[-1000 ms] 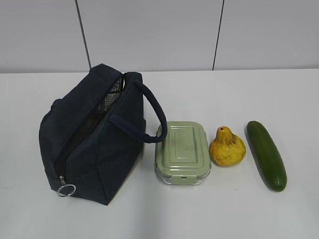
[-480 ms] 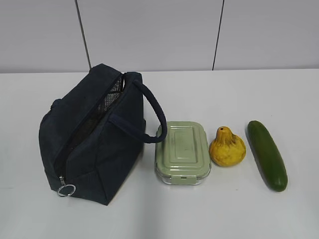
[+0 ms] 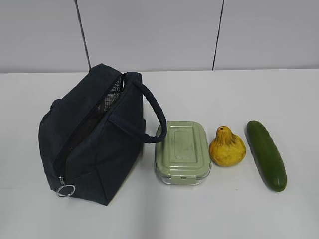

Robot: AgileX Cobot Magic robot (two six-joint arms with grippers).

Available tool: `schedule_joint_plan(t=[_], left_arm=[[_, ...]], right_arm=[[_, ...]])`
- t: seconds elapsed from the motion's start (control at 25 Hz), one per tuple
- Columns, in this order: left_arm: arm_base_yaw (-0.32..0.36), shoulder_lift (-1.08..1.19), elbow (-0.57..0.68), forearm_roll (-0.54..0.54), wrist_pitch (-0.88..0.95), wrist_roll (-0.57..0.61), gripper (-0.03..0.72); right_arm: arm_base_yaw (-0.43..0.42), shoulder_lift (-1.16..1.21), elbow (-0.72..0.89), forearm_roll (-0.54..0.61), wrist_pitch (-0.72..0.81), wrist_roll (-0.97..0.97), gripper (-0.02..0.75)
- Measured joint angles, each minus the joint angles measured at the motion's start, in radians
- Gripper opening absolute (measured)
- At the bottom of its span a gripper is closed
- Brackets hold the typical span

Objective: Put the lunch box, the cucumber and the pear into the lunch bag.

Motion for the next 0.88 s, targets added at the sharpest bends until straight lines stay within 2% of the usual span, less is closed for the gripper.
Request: schedule_joint_plan(t=[0.16,0.32,0.4,0.52,0.76,0.88], left_arm=[[-0.052,0.083,0.0,-0.071,-0.009,-0.005,0.255],[-0.11,0.291,-0.003,-0.13,-0.053,-0.005,0.269],[-0.14,0.4,-0.024,-0.211,-0.125,0.01,0.275],[-0.16,0.553,-0.095,-0.289,-0.193,0.107,0.276],[-0.161,0.828,-0.246,-0.303,-0.222,0.288,0.302],[-0.161,0.939,-0.285,-0.303,-0.23,0.328,0.309]], right_arm=[[0.0,0.061,-0.023,0.026,0.0,0.0,0.515],[0.0,0.272,-0.075,0.033,-0.009,0.004,0.515],[0.0,0.402,-0.114,0.054,-0.046,0.009,0.515],[0.0,0.586,-0.181,0.085,-0.094,0.011,0.515],[0.0,0.971,-0.35,0.098,-0.221,-0.028,0.515],[0.0,1.163,-0.446,0.099,-0.27,-0.046,0.515]])
